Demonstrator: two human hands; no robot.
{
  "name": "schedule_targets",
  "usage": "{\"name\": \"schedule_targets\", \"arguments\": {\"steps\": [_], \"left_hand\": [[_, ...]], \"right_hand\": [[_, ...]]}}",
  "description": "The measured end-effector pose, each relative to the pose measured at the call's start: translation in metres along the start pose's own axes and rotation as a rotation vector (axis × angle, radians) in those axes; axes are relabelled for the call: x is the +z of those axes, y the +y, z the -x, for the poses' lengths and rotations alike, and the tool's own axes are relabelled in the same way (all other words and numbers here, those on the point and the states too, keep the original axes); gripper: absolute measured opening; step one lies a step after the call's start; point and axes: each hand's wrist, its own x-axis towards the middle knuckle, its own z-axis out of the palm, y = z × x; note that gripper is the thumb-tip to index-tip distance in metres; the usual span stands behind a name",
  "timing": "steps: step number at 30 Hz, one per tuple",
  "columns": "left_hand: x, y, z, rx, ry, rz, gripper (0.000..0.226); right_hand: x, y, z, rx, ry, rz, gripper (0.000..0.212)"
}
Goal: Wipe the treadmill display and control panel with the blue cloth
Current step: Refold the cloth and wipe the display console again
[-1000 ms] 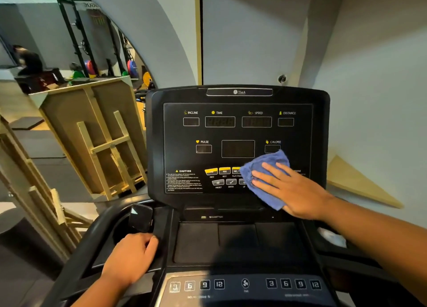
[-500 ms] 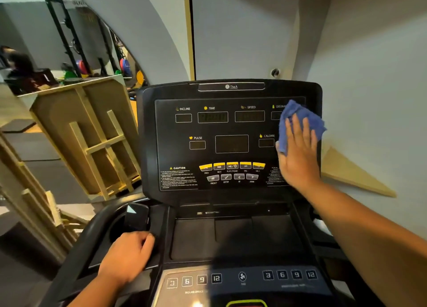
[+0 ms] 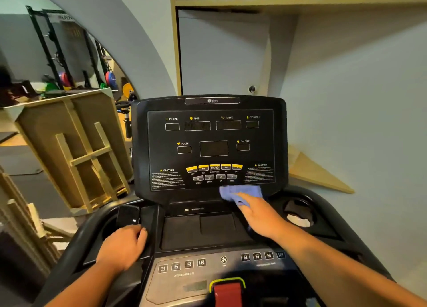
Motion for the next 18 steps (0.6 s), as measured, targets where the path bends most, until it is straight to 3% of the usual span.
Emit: {"name": "schedule_targets", "arguments": {"steps": [2,5,6,8,10,11,15,18], "left_hand": [[-0.003,0.007,0.000,0.056,0.083,0.035,0.023],[-0.019,0.036,0.008,0.121,0.167,0.336,0.018],[-0.028,0.050,0.014,0.145,0.136,0.462,0.016],[-0.049,0.082,0.034,0.170,-0.073,0.712,0.010],[-0.066,0.109,0.059,0.162,-0.334,0.979,0.040],[-0.071,0.118,0.071,0.156,-0.420,1.093,0.038],[-0.078,0.134,0.103,0.054,-0.398,1.403,0.033],[-0.081,0.137,0.120,-0.023,-0.439,1.596,0.032]], "right_hand": [[-0.009,-0.032,0.013,0.073,0.060,-0.153,0.032],[-0.018,-0.068,0.032,0.264,0.091,-0.577,0.028],[-0.019,-0.079,0.041,0.294,0.067,-0.749,0.026],[-0.018,-0.094,0.059,0.358,0.048,-1.047,0.026],[-0.014,-0.105,0.077,0.412,0.022,-1.293,0.030],[-0.012,-0.108,0.085,0.433,0.004,-1.386,0.033],[-0.005,-0.119,0.118,0.468,0.047,-1.545,0.042],[-0.008,-0.123,0.136,0.376,0.069,-1.543,0.039]]}}
